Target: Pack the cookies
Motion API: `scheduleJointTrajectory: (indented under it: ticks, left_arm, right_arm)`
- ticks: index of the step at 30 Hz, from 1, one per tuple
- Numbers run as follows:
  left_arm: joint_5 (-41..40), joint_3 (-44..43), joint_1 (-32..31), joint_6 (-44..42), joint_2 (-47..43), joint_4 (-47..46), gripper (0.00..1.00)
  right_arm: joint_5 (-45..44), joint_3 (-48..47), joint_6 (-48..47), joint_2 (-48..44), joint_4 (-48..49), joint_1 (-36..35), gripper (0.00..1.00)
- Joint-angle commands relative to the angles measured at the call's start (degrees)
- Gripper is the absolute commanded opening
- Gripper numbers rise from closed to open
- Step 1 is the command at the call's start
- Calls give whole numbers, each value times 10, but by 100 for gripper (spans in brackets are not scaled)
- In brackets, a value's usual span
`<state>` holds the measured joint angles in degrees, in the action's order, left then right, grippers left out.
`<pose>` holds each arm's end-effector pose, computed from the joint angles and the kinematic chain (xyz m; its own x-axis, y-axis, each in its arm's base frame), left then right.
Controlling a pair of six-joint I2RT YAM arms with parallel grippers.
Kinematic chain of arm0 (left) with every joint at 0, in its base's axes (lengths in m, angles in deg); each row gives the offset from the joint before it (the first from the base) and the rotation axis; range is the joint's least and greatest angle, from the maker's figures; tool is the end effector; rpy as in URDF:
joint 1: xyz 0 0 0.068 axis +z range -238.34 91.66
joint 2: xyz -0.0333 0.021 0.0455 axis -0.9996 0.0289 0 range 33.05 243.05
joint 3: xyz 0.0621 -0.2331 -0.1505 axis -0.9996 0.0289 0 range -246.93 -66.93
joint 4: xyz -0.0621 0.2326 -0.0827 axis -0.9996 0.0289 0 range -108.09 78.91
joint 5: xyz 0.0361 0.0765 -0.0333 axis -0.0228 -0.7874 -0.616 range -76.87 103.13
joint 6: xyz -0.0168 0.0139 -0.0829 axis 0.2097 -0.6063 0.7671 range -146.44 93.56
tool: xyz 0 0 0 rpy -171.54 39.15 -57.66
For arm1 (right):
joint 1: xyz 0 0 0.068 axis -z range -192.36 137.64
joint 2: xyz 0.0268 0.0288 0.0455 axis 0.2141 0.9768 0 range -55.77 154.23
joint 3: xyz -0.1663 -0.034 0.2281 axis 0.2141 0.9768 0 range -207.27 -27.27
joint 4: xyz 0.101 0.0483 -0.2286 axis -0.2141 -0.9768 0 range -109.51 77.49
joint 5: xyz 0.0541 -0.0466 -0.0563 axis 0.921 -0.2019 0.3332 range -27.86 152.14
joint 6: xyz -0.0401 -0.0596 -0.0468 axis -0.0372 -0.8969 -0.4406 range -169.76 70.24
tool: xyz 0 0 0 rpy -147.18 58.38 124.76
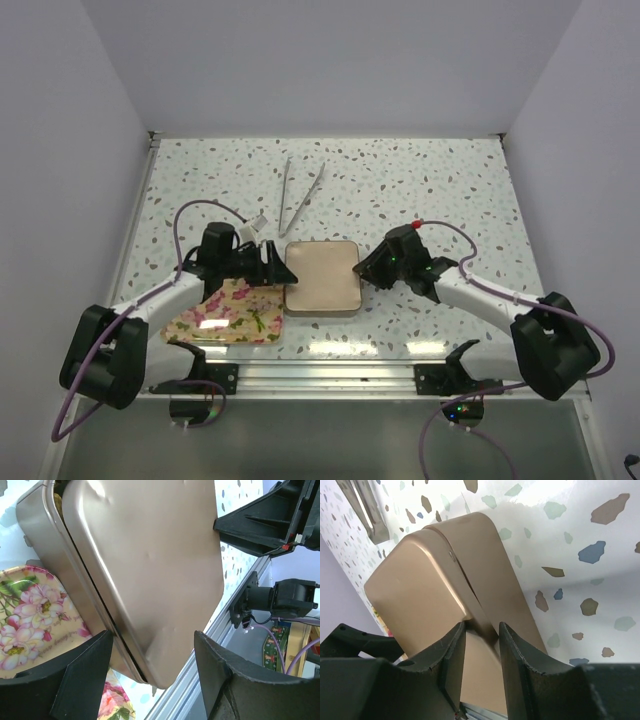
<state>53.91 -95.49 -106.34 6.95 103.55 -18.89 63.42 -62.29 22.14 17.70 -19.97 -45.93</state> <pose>0.2164 -0.1221 0.1730 -0.9087 -0.1431 -0.3923 0.2415 0.5863 -0.7733 0.2232 0.1501 0.1697 -0.7237 0.6603 -0.2009 0.3932 0.6337 0.6662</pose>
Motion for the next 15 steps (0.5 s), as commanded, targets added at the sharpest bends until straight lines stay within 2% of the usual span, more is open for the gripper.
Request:
scheduleJointTrajectory:
  ticks: [1,6,13,15]
  left_arm:
    - [28,4,3,-7,4,-29,71]
    - [39,8,3,-12,10,-25,71]
    - [45,7,3,-14,10,-25,71]
    - [40,4,3,-17,15,-20,67]
  right_arm:
    - [7,-9,32,14,-2,-12,37]
    - [5,-22,64,18,-36,-26,43]
    - [-12,-74,65,32,-84,-50,45]
    - [-12,-80,70,37,-88,-58,45]
